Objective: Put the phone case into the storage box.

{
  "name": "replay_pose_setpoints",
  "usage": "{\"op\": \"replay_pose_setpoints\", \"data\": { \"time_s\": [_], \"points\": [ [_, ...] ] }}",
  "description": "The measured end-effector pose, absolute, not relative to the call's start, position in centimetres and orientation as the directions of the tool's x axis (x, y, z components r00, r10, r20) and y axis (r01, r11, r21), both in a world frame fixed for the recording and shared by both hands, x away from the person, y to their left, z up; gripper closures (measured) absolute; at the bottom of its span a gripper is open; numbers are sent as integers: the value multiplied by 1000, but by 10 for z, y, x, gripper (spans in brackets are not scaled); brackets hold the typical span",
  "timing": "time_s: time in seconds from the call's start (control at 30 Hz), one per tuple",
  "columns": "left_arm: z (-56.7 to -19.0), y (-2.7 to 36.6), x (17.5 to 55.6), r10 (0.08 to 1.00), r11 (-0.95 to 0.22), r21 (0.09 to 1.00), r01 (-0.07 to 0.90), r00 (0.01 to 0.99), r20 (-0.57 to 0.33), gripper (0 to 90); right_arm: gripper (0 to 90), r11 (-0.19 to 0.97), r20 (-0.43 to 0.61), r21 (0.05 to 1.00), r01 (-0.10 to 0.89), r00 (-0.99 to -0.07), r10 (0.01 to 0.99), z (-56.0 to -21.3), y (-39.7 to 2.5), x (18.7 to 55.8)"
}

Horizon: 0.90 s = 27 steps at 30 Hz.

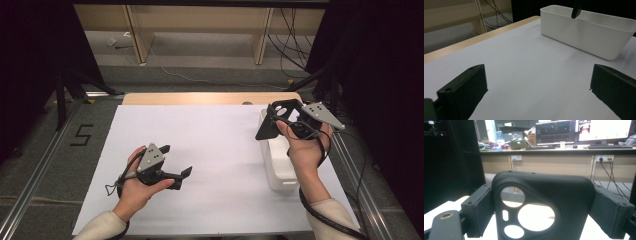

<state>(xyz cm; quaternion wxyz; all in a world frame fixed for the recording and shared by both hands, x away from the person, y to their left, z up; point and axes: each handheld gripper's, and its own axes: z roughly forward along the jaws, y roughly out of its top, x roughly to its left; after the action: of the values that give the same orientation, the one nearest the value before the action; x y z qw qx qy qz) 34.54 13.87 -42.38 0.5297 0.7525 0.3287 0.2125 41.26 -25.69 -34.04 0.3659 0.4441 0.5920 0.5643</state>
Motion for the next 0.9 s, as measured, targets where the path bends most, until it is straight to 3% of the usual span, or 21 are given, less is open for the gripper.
{"op": "replay_pose_setpoints", "data": {
  "time_s": [0.9],
  "points": [
    [-425,142,348,731,-218,937,274,681,-29,5,147,-44,77,992,120,-284,956,-339,-276,416]
  ]
}}
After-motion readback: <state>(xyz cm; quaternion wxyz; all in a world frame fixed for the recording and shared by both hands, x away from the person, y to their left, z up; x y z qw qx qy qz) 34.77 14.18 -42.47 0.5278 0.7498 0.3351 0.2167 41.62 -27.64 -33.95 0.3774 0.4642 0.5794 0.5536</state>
